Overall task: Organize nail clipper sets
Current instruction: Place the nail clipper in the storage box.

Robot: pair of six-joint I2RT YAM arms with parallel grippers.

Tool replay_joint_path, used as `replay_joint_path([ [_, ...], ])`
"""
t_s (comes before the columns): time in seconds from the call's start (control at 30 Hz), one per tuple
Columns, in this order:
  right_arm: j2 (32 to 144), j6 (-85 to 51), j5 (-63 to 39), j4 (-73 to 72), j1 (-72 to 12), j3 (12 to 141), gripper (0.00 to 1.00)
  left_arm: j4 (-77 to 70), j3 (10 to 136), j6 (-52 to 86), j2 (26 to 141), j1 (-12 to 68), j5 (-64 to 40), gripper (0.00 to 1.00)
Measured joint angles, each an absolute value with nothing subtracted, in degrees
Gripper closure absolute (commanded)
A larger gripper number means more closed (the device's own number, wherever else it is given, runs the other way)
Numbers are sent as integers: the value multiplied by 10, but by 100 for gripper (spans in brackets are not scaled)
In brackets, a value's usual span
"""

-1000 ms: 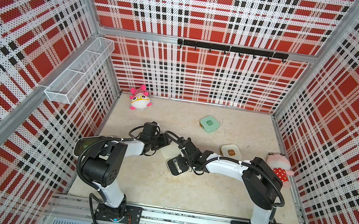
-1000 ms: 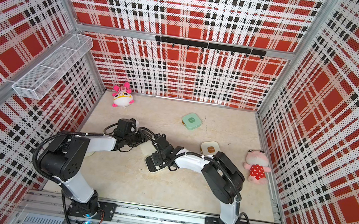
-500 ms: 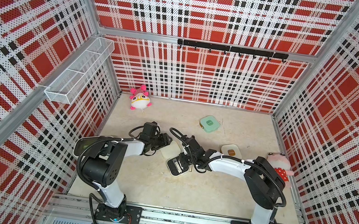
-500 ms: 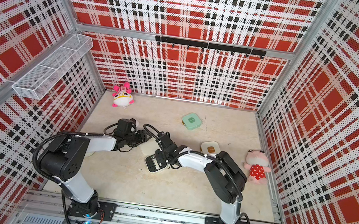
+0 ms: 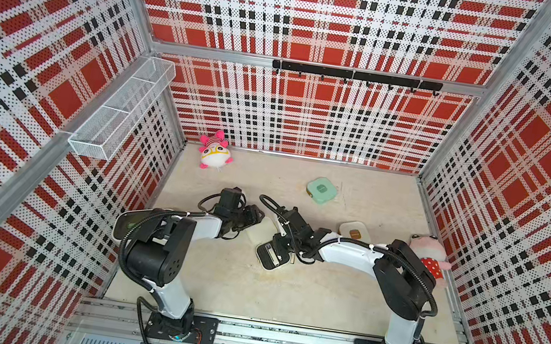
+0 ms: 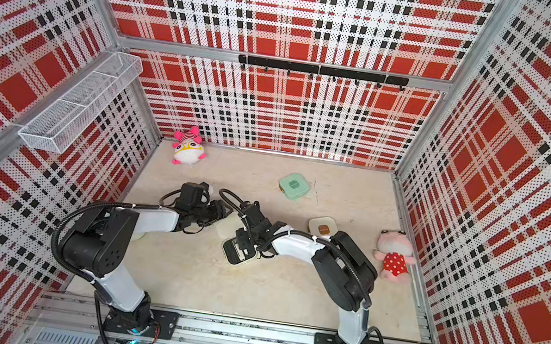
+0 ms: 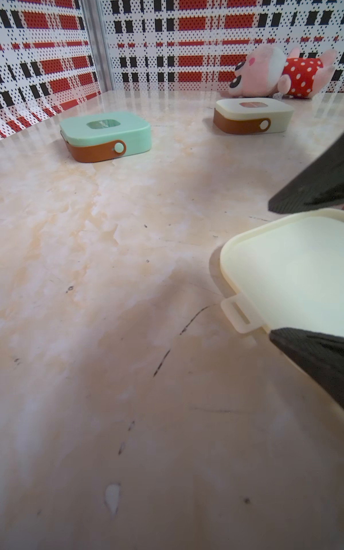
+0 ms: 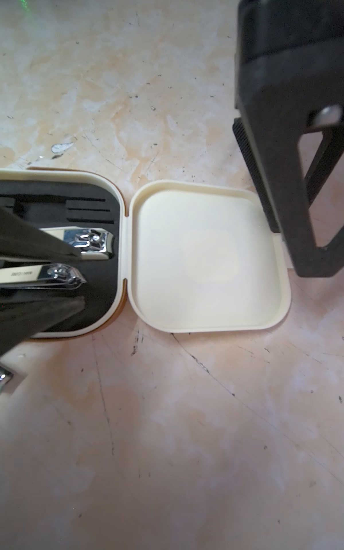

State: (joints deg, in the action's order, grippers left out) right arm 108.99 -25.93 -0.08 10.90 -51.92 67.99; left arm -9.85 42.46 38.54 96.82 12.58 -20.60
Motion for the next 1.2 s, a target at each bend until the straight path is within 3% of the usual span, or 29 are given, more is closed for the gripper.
replay_joint_path([
  [0.73, 1100, -271, -25, 80, -507, 667, 81, -98, 425, 385, 968, 126, -206, 34],
  [1.03, 1099, -276, -28, 76, -504, 663, 74, -98, 425, 385, 968, 126, -206, 34],
  [1.2, 1094, -277, -27, 76, -504, 660, 75, -98, 425, 385, 968, 126, -206, 34],
])
